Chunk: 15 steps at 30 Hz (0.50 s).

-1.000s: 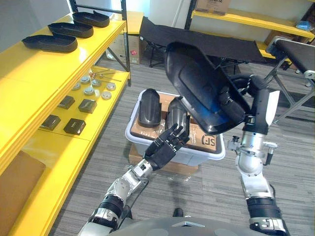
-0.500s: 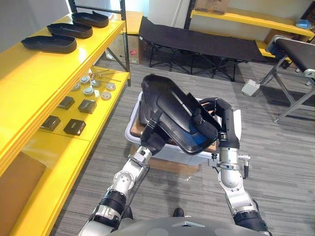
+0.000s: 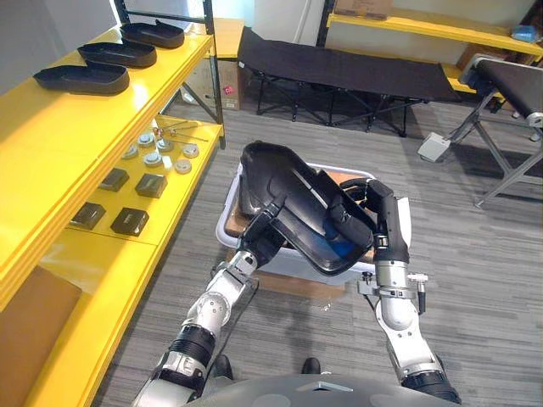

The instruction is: Walk over and take three plastic housings, then place them on the shelf

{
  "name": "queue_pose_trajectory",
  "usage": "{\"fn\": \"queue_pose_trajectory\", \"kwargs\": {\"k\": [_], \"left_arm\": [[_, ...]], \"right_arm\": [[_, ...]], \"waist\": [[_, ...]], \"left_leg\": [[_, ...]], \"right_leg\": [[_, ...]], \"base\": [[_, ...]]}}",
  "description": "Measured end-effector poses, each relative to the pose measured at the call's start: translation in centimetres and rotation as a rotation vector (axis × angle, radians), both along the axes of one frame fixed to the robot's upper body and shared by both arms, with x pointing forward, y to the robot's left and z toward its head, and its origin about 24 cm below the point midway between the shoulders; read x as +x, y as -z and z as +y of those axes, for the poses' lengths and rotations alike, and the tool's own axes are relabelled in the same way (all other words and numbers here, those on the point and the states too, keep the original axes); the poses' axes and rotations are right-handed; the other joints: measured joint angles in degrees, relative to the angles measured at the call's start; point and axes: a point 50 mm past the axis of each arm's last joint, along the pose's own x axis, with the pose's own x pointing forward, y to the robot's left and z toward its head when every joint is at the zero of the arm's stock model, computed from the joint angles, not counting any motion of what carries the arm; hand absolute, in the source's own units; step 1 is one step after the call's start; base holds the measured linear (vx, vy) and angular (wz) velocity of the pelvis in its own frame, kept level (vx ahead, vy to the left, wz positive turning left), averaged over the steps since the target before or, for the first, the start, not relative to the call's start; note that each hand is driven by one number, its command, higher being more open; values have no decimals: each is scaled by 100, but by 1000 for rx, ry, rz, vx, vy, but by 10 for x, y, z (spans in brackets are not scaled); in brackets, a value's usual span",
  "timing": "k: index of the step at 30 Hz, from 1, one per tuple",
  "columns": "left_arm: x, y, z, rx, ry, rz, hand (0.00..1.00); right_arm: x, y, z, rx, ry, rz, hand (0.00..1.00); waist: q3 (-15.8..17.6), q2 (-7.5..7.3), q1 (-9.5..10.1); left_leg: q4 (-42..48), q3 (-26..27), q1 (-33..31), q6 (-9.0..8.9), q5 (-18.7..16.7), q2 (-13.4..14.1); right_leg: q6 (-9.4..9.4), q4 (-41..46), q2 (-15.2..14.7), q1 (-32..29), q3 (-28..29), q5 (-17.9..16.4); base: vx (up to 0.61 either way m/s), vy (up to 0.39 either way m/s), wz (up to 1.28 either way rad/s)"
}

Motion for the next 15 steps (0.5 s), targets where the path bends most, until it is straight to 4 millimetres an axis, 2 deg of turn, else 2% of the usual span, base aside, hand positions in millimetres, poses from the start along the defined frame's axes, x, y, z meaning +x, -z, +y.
{"fn": "queue_pose_trajectory", "kwargs": {"k": [4,15], "left_arm": [[-1,-2,1,8,46,-42,0],[1,-1,8,62,50,-57,0]], "right_arm": [[0,0,-2,-17,4,-5,0],[-2,-2,8,-8,-19,-26,0]], "waist": [[-22,53,13],[-17,76,20]], "left_leg": [[3,0,4,-1,-1,1],[9,2,0,1,-6,1]], "right_leg": [[-1,-1,2,1,3,0],[-3,-1,0,-2,35,-1]], "base": [[0,0,0],[0,0,0]]}}
